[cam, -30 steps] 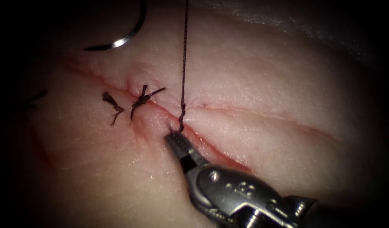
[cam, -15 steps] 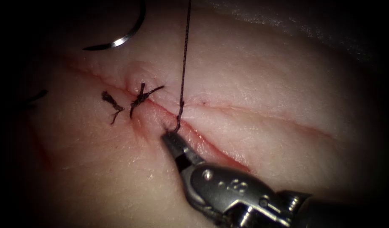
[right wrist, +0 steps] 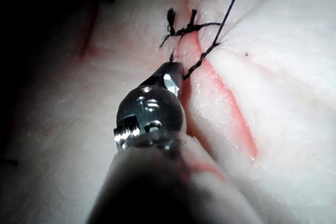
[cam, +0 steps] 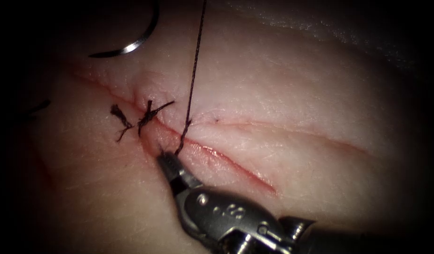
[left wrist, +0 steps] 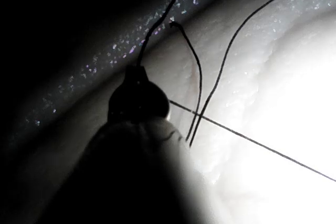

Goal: Wound Closure

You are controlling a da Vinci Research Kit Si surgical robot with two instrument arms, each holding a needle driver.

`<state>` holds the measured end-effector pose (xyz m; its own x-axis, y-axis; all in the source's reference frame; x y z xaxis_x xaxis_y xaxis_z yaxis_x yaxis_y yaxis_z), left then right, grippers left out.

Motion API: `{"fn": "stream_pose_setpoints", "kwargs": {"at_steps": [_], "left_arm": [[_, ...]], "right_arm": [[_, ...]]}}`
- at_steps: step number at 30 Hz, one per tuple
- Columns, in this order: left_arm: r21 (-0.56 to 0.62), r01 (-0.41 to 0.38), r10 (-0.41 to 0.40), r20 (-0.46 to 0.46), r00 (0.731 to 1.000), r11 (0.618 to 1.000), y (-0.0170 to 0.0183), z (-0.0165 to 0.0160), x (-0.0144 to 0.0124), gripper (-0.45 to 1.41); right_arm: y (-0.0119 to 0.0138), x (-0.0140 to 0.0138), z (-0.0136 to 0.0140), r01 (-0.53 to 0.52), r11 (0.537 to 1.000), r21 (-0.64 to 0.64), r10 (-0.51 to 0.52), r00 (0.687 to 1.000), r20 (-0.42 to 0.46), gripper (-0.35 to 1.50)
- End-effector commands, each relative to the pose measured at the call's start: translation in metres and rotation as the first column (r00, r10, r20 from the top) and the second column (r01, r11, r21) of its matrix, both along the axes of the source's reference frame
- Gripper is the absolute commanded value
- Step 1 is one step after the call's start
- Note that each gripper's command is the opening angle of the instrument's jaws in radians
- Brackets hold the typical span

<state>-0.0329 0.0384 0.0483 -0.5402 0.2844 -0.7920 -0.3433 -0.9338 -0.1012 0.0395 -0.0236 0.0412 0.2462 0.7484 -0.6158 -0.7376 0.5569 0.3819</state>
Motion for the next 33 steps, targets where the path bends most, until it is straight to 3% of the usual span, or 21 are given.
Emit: {"fn": "stream_pose_setpoints", "kwargs": {"at_steps": [1, 6, 9, 10, 12, 13, 14, 16, 26, 33], "left_arm": [[0.003, 0.000, 0.000, 0.006, 1.000, 1.000, 0.0002, -0.0001, -0.0006, -0.45], [0.013, 0.002, -0.002, 0.043, 0.999, 1.000, -0.0013, -0.0022, -0.0008, -0.45], [0.001, -0.006, 0.006, 0.048, 0.999, 1.000, -0.0028, -0.0041, -0.0011, -0.45], [-0.002, 0.006, -0.006, 0.062, 0.998, 1.000, -0.0043, -0.0057, -0.0013, -0.45], [0.000, 0.013, -0.013, 0.075, 0.997, 1.000, -0.0059, -0.0071, -0.0016, -0.45], [0.004, 0.009, -0.009, 0.085, 0.996, 1.000, -0.0074, -0.0082, -0.0017, -0.45], [0.005, 0.004, -0.004, 0.090, 0.996, 1.000, -0.0085, -0.0087, -0.0018, -0.45], [0.025, 0.010, -0.012, 0.101, 0.995, 1.000, -0.0100, -0.0094, -0.0020, -0.45], [0.086, 0.031, -0.042, 0.129, 0.991, 0.996, -0.0157, -0.0125, -0.0017, -0.45], [0.143, 0.040, -0.063, 0.160, 0.985, 0.989, -0.0208, -0.0149, -0.0007, -0.45]], "right_arm": [[0.0005, 0.0004, 0.0001, 0.000, 1.000, -0.011, 0.000, 1.000, -0.009, -0.35], [0.0018, -0.0004, -0.0008, -0.022, 0.999, -0.045, 0.019, 0.998, -0.068, -0.35], [0.0022, -0.0009, -0.0015, -0.024, 0.999, -0.044, 0.020, 0.997, -0.081, -0.16], [0.0024, -0.0013, -0.0017, -0.022, 0.999, -0.041, 0.019, 0.996, -0.083, 0.05], [0.0025, -0.0016, -0.0019, -0.017, 0.999, -0.044, 0.014, 0.996, -0.085, 0.27], [0.0026, -0.0017, -0.0020, -0.025, 0.999, -0.037, 0.022, 0.995, -0.092, 0.66], [0.0027, -0.0017, -0.0021, -0.032, 0.999, -0.027, 0.029, 0.995, -0.097, 0.88], [0.0028, -0.0018, -0.0023, -0.036, 0.999, -0.021, 0.033, 0.994, -0.100, 1.15], [0.0034, -0.0030, -0.0050, 0.019, 1.000, 0.022, -0.014, 0.979, -0.204, 1.37], [0.0061, -0.0056, -0.0073, 0.069, 0.997, 0.042, -0.052, 0.944, -0.326, 1.08]]}}
